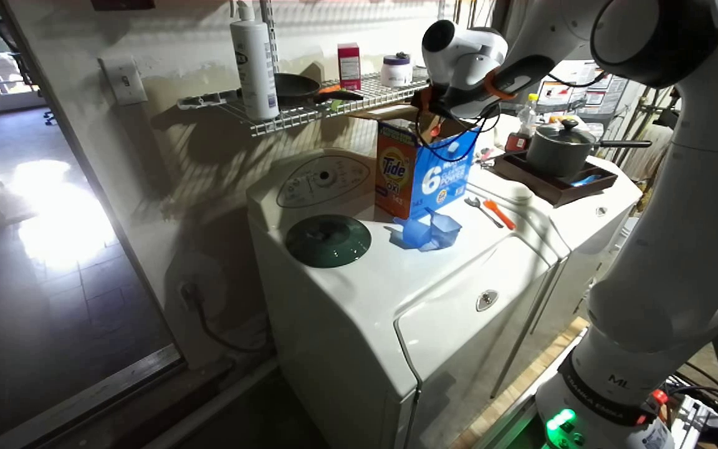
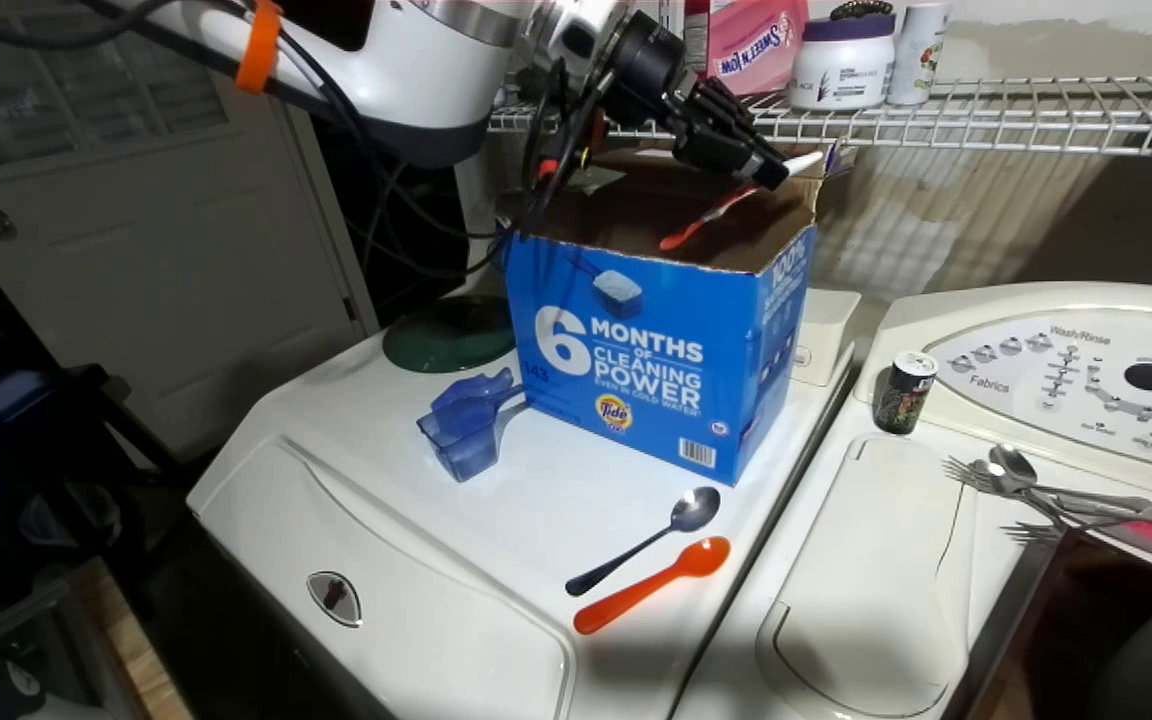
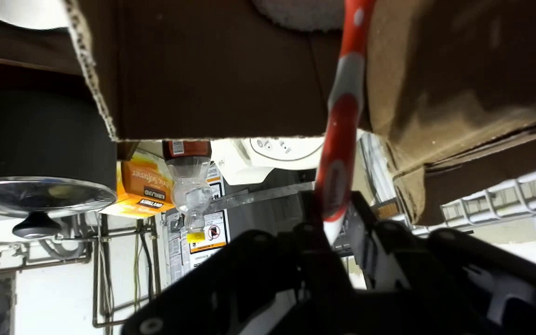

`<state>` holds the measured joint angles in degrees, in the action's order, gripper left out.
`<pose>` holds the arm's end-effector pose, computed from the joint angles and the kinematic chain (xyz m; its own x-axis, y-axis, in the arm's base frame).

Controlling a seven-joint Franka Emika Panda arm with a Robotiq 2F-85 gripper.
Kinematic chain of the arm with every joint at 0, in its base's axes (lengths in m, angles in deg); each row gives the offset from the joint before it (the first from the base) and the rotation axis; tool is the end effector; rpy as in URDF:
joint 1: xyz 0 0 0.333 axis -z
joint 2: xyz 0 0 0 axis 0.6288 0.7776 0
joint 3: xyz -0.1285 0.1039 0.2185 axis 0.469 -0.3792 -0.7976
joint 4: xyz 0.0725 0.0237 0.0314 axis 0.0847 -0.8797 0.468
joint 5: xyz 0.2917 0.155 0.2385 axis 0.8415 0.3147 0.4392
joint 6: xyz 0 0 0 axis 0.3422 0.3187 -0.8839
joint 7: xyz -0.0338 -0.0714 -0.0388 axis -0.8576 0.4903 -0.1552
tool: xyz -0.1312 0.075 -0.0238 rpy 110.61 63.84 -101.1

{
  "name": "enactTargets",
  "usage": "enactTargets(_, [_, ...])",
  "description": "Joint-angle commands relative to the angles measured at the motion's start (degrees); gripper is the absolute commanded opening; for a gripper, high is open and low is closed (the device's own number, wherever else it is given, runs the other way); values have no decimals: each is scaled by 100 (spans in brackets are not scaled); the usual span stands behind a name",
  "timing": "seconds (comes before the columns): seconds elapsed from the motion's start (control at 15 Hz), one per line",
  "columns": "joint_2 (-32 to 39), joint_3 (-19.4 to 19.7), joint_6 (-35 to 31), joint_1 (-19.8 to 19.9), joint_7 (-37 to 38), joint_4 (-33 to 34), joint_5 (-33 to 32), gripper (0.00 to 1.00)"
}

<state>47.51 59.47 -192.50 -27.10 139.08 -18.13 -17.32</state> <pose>0.6338 -0.2562 0.4198 0.0495 -0.5643 0.8241 -0.9250 -0.3371 -0.1753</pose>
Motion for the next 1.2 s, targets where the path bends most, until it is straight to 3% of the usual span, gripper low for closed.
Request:
enactTargets(0.0, [386,145,-28,-207,569,326,-428,5])
enactTargets(0.33, [528,117,104,-361,686,337,-668,5])
enactTargets(0.8, [488,12,982,-591,478,122,-563,5])
enactTargets(1.13, [659,-90,1100,-632,287,158,-315,5])
